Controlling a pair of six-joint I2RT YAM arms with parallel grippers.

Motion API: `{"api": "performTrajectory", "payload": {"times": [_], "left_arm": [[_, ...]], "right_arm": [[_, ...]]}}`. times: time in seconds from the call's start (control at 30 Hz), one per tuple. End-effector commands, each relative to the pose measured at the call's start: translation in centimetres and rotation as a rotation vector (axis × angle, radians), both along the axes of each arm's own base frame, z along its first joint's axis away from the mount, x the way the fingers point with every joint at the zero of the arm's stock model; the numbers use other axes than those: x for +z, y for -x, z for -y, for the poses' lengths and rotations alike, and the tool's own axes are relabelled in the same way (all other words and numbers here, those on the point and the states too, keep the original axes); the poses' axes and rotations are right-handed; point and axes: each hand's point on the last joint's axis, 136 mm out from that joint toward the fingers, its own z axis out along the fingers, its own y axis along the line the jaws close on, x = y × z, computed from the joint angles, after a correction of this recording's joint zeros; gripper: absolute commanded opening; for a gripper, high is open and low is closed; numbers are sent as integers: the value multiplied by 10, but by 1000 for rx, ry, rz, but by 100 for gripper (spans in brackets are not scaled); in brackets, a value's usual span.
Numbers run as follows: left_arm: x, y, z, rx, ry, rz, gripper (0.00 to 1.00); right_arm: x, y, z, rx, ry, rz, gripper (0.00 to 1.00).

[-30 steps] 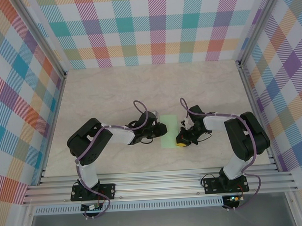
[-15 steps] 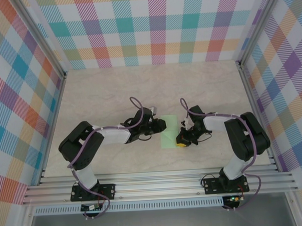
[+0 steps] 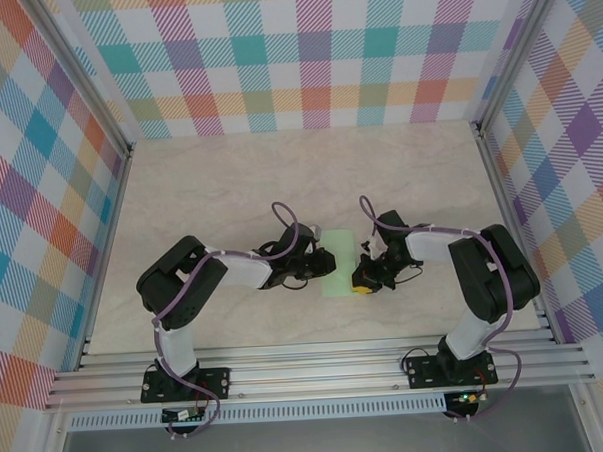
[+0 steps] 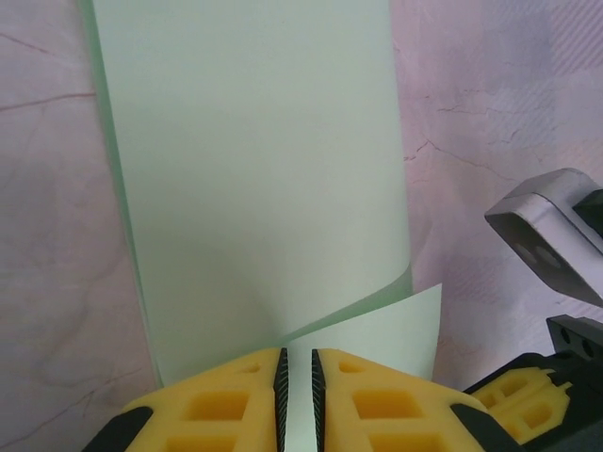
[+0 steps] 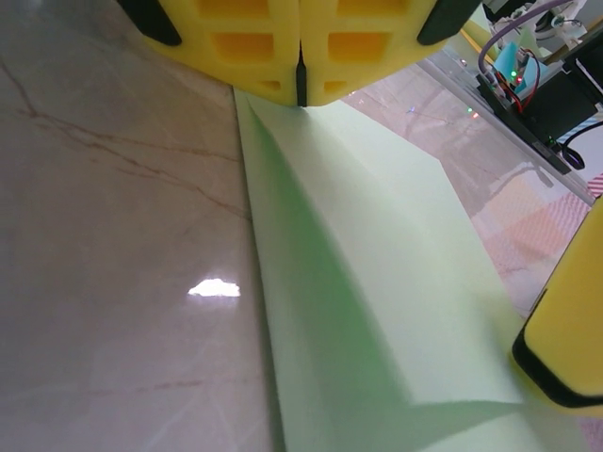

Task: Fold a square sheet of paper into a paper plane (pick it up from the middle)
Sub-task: Fold the triangle a second time at the center of the table.

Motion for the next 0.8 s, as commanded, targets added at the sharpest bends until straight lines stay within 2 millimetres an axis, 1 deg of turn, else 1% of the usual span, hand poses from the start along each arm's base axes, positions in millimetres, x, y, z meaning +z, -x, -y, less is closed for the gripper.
{"api": "performTrajectory", "payload": {"times": [0.0, 0.13, 0.23, 0.47, 0.6, 0.67, 0.77], "left_arm": [[-19, 5, -9, 23, -55, -39, 17], [-21, 5, -10, 24, -56, -43, 17], [-21, 5, -9, 26, -53, -43, 17], [-20, 4, -9, 28, -45, -43, 17], [-21, 5, -10, 31, -49, -49, 17], [-22, 6, -10, 28, -49, -50, 17], [-21, 6, -10, 29, -52, -48, 17]], "right_arm": [[24, -9, -7, 12, -34, 55, 6], [41, -18, -18, 12, -97, 91, 7], [41, -23, -23, 22, -97, 87, 8], [25, -29, -36, 50, -75, 53, 8], [16, -31, -40, 58, -68, 35, 8], [10, -29, -40, 61, -65, 20, 8], [1, -25, -35, 61, -32, 2, 7]]}}
